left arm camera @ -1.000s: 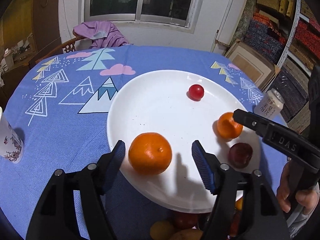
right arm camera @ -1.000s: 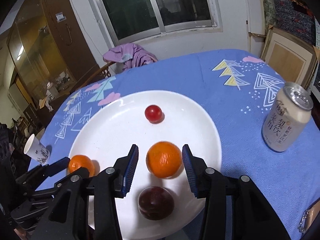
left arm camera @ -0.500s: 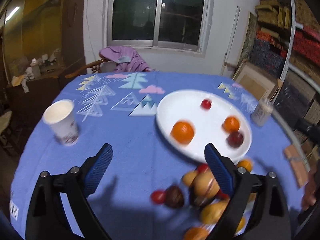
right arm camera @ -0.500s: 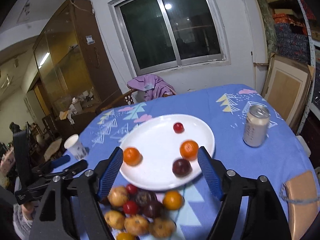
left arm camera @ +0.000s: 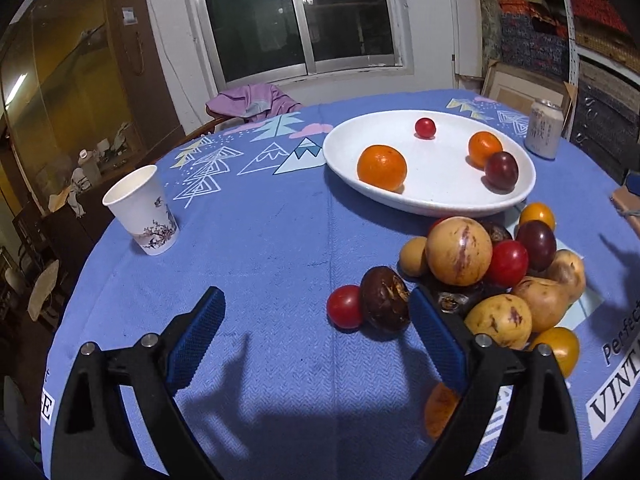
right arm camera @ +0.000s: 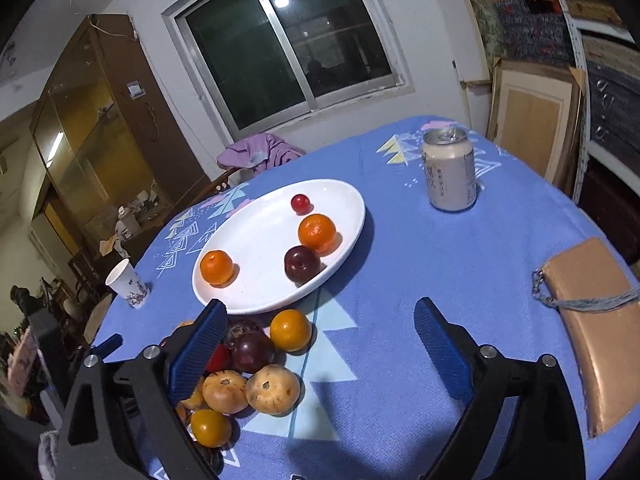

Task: Organize fruits
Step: 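Withdraw both tools from the plate back toward the fruit pile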

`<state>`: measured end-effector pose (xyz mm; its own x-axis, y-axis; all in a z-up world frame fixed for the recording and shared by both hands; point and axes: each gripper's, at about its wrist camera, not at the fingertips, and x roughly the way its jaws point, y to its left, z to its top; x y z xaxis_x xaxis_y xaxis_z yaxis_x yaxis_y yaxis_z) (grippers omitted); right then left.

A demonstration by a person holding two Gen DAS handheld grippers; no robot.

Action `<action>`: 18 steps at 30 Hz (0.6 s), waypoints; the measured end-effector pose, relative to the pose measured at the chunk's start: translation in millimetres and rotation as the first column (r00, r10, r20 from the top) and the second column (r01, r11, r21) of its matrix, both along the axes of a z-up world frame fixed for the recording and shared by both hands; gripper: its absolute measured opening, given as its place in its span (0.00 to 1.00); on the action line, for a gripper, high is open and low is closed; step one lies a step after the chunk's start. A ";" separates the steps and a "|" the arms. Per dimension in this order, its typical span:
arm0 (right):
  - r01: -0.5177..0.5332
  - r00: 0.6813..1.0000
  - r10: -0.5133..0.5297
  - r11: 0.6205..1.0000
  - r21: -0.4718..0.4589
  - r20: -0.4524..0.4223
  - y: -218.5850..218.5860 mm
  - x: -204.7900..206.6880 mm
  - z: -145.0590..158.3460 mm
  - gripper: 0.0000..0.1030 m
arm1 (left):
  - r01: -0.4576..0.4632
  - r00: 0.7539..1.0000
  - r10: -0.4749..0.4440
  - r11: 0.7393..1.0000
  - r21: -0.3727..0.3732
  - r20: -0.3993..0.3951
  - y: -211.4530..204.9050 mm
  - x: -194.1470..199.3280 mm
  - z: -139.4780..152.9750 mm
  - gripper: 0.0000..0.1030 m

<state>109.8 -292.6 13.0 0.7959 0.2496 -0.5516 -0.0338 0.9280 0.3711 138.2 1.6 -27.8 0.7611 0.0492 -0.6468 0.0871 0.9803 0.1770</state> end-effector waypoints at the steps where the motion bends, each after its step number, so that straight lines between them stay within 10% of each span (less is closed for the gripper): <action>1: -0.006 1.000 0.006 1.000 0.005 -0.005 0.9 0.5 -0.8 0.93 | -0.001 1.000 0.001 1.000 0.008 -0.007 -0.8 2.6 -2.1 0.89; 12: -0.011 1.000 0.011 1.000 -0.010 -0.013 2.8 0.2 -2.3 0.93 | -0.129 0.991 0.129 0.991 -0.021 -0.034 38.1 16.1 0.6 0.91; 18: -0.009 1.000 0.010 1.000 0.002 -0.030 1.1 2.2 -6.0 0.93 | -0.051 0.997 0.046 0.996 -0.078 -0.068 29.8 7.8 -0.5 0.91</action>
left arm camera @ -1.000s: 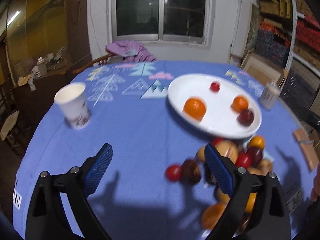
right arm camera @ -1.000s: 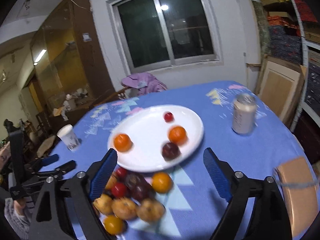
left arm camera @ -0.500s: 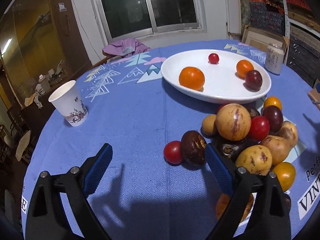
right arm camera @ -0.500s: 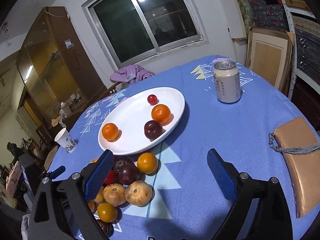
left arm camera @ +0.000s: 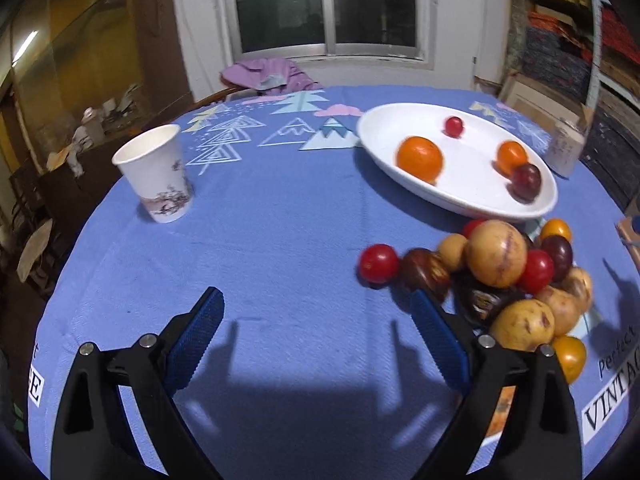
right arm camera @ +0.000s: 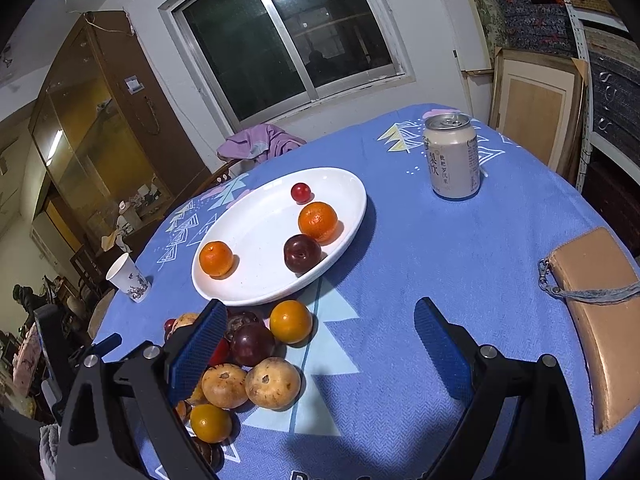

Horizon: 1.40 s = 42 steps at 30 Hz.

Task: Organize fruits
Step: 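Withdraw both tools from the plate back toward the fruit pile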

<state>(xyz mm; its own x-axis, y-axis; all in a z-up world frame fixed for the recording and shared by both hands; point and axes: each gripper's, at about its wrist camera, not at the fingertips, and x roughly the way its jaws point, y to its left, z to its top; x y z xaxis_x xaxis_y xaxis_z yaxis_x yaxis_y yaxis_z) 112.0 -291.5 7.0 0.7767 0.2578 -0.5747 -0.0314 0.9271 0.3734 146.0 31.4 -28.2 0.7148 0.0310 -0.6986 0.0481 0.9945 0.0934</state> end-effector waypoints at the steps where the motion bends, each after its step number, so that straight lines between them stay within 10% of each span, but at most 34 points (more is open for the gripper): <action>1: -0.001 1.000 0.001 1.000 -0.002 -0.001 0.4 0.1 -0.4 0.93 | 0.009 1.000 -0.009 1.000 0.019 0.004 -5.8 -1.7 -1.7 0.91; 25: -0.050 0.998 0.048 0.997 -0.057 -0.035 20.6 3.0 -8.9 0.93 | 0.054 0.995 -0.058 0.997 -0.051 -0.077 -14.1 37.6 -14.4 0.92; 31: -0.050 0.998 0.048 0.998 -0.037 -0.040 17.8 3.1 -8.6 0.93 | -0.049 0.997 0.050 0.999 0.013 -0.059 23.1 13.8 -11.2 0.91; 35: -0.057 0.998 0.055 0.997 -0.048 -0.023 20.1 0.1 -5.7 0.93 | -0.034 0.999 0.031 0.993 -0.112 -0.026 30.4 3.6 0.2 0.90; 42: -0.059 0.998 0.058 0.997 -0.051 -0.021 21.2 -0.2 -5.2 0.93 | 0.074 0.997 -0.074 0.996 0.048 -0.007 -25.2 11.2 -8.4 0.90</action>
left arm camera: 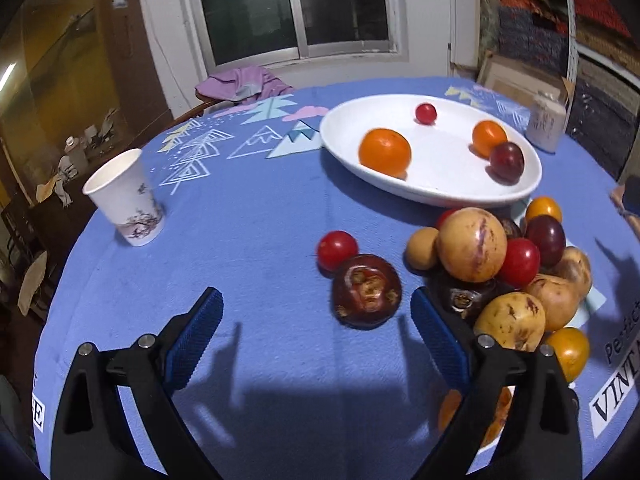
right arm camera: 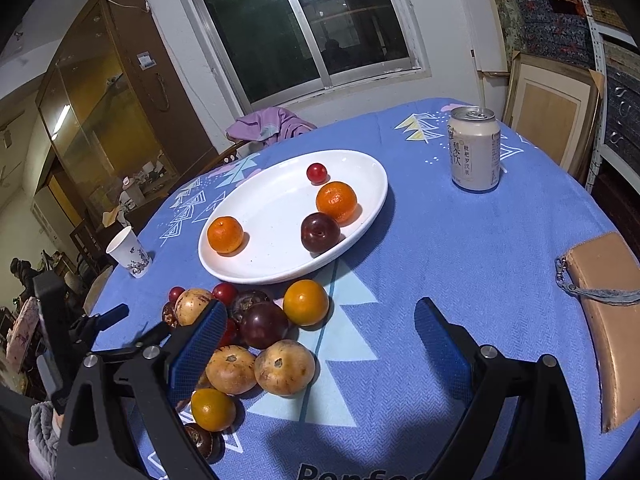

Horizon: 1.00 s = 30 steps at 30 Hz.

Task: Organize fruits
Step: 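Withdraw both tools from the plate back toward the fruit pile, then grasp the brown mangosteen with the left tool while the right tool grasps a tan round fruit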

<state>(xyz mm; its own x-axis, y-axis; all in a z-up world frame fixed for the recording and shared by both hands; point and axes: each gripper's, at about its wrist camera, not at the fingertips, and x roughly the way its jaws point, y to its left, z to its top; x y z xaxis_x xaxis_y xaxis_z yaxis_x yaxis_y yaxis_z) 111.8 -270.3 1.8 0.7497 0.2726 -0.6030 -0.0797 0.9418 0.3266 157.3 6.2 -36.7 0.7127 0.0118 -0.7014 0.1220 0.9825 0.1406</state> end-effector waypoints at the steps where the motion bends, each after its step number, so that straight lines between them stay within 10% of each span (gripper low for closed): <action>1: -0.001 1.000 0.001 1.000 -0.002 0.000 0.7 0.0 0.0 0.93 | 0.007 1.000 -0.007 1.000 0.004 -0.016 -2.9 3.9 -2.3 0.90; 7: -0.014 1.000 0.013 1.000 -0.021 -0.006 5.1 1.1 -1.9 0.93 | -0.017 0.995 0.013 0.999 -0.039 -0.102 1.6 24.4 -13.9 0.85; 11: -0.016 1.000 0.015 1.000 -0.022 -0.007 5.5 1.0 -2.3 0.93 | -0.017 0.994 0.008 0.996 -0.087 -0.110 15.7 25.5 -14.2 0.53; 25: -0.029 0.999 0.030 0.996 -0.079 0.014 11.8 -1.5 -1.5 0.92 | 0.000 0.995 -0.017 0.986 -0.169 -0.099 25.1 26.3 -11.8 0.41; 30: -0.088 0.996 0.089 0.991 -0.101 0.008 18.7 -5.4 -0.5 0.70 | -0.049 0.998 0.045 0.994 -0.100 -0.043 32.6 2.8 -0.4 0.41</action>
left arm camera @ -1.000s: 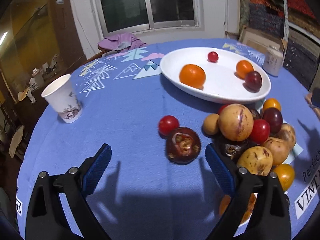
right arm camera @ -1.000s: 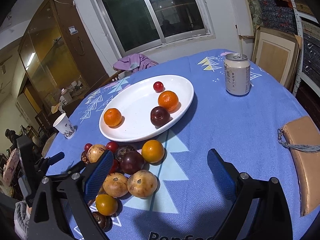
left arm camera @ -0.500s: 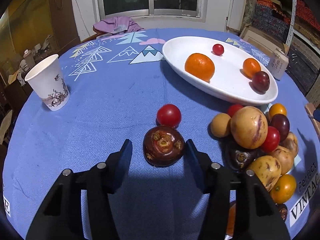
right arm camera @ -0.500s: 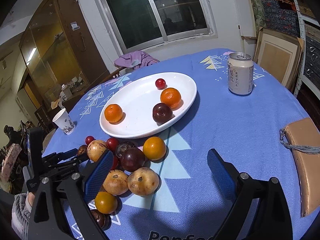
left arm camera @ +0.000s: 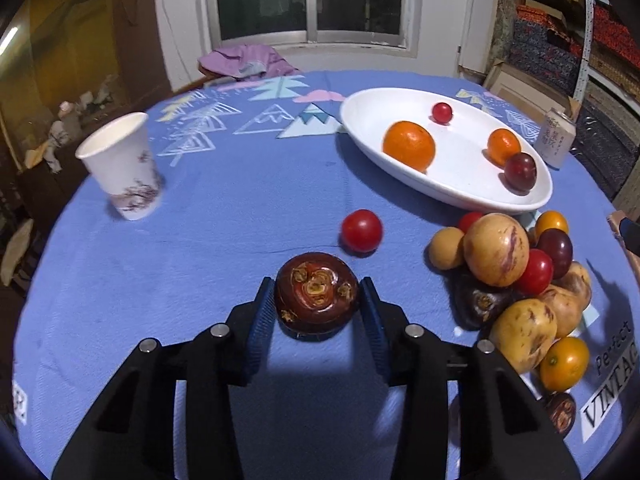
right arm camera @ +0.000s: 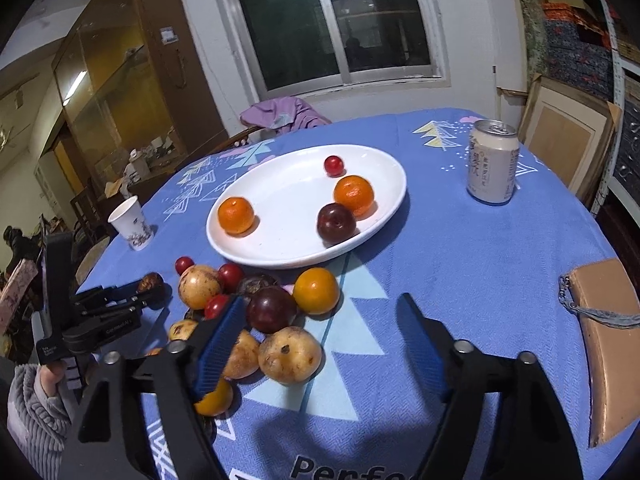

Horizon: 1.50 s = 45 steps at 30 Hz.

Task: Organize fruits
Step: 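Grasp the brown mangosteen with the left tool while the right tool grasps a tan round fruit, then carry the mangosteen and tan fruit over the white plate and open both tools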

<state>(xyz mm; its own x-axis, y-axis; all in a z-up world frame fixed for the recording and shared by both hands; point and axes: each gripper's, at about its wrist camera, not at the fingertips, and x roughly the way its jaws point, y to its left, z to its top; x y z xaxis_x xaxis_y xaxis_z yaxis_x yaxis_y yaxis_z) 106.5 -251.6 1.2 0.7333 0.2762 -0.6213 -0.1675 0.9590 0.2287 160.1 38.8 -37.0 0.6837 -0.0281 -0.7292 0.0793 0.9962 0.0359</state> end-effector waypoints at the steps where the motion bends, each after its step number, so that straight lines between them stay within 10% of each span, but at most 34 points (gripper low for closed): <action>1: -0.020 1.000 0.020 1.000 -0.011 -0.007 3.6 -1.1 -1.8 0.68 | -0.012 1.000 0.012 1.000 -0.011 0.011 3.7 -5.3 4.2 0.41; 6: -0.101 0.992 0.097 0.994 -0.044 -0.084 22.8 0.0 -21.7 0.44 | -0.019 0.999 0.021 0.999 -0.051 0.046 10.5 -18.9 18.4 0.41; 20: -0.141 0.989 0.129 0.970 -0.197 -0.076 49.3 -2.7 -35.0 0.43 | 0.043 0.999 -0.041 0.998 -0.049 0.035 -6.0 -25.2 18.4 0.41; 35: -0.164 0.980 0.152 0.982 -0.091 -0.128 44.1 4.4 -40.9 0.38 | 0.050 0.999 -0.049 0.998 -0.043 0.023 -8.0 -22.0 13.4 0.41; 45: -0.035 0.999 0.034 0.998 0.045 0.025 -3.1 15.0 27.6 0.38 | 0.046 0.996 -0.041 0.997 -0.062 0.083 -20.0 0.0 59.5 0.41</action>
